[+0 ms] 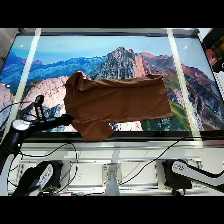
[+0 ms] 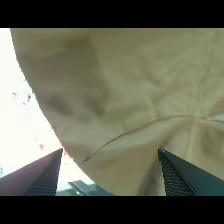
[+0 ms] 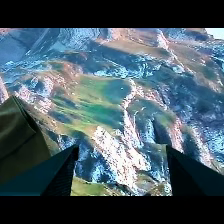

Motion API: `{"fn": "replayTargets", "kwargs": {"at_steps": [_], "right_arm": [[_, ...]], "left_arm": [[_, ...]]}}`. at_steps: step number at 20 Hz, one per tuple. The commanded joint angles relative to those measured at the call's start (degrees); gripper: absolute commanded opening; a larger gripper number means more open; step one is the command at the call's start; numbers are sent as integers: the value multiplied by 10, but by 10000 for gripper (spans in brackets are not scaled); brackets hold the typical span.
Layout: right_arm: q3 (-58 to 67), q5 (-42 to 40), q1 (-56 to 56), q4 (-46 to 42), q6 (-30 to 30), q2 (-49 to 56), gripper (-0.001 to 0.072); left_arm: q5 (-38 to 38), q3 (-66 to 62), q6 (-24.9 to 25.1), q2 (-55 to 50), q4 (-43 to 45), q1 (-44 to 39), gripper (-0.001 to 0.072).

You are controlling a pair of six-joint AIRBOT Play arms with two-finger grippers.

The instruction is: Fold the clothes and pants, and hang the long-sleeved shirts on hangers.

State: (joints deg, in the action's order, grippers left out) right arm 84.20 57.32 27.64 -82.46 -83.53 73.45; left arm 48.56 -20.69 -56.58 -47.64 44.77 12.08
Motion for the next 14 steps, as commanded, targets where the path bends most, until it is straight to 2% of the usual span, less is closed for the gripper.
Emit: {"fn": "replayTargets", "kwargs": {"at_steps": [1, 6, 8, 12, 13, 14], "right_arm": [[1, 3, 5, 6, 0, 0, 606], [1, 4, 5, 6, 0, 0, 605], [1, 5, 5, 6, 0, 0, 606], [1, 14, 5, 6, 0, 0, 605], [1, 18, 5, 5, 0, 0, 605], [1, 21, 5, 5, 0, 0, 605]], "left_arm": [[-41, 19, 0, -36, -7, 2, 687], [-34, 19, 0, -113, -38, 2, 686], [-34, 18, 18, -126, -45, 2, 635], [-33, 18, 50, -128, -76, 1, 629], [-33, 18, 50, -128, -76, 1, 579], [-33, 18, 50, -128, -76, 1, 571]]}}
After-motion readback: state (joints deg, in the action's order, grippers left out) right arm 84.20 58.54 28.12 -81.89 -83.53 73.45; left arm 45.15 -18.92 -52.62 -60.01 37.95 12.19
